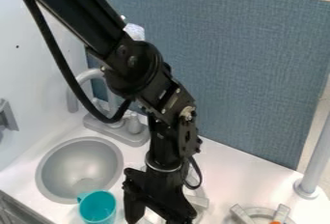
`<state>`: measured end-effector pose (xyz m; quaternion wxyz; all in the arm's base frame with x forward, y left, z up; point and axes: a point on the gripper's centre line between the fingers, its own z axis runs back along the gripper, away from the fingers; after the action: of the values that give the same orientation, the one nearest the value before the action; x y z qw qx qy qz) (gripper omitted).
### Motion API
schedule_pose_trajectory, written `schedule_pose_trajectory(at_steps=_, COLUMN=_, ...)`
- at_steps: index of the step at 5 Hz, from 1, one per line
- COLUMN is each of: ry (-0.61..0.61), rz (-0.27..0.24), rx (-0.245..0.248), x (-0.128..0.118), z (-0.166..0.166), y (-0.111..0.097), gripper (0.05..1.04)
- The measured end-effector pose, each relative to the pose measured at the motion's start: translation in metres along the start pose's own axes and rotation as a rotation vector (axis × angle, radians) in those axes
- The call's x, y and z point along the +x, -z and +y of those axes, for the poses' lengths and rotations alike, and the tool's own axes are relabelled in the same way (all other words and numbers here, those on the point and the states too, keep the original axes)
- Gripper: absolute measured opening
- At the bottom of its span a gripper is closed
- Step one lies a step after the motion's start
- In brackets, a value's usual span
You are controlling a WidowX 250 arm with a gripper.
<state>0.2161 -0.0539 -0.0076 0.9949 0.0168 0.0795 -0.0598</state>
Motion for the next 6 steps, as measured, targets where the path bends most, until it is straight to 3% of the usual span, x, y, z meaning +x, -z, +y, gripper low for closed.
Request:
schedule_pose_trajectory(at_steps=1, ry=0.002, rz=0.02, rx=0.003, x=-0.002, z=0.0, y=0.005, gripper=1.0)
schedule_pose_trajectory(at_steps=3, ry=-0.154, rz=0.018, rx=0.029, x=0.011, z=0.061, y=0.011, gripper=1.0)
schedule_pose_trajectory(at_steps=4, ry=-0.182, rz=0.041, rx=0.077, x=0.009, z=0.086, y=0.024, gripper=1.0)
schedule_pose_trajectory(at_steps=5, ry=-0.17, rz=0.126, rx=0.104, x=0.005, z=0.102, y=0.038, gripper=1.0)
schedule_pose_trajectory(at_steps=6, ry=-0.147, rz=0.143, rx=0.091, x=0.009, z=0.102, y=0.05, gripper=1.0)
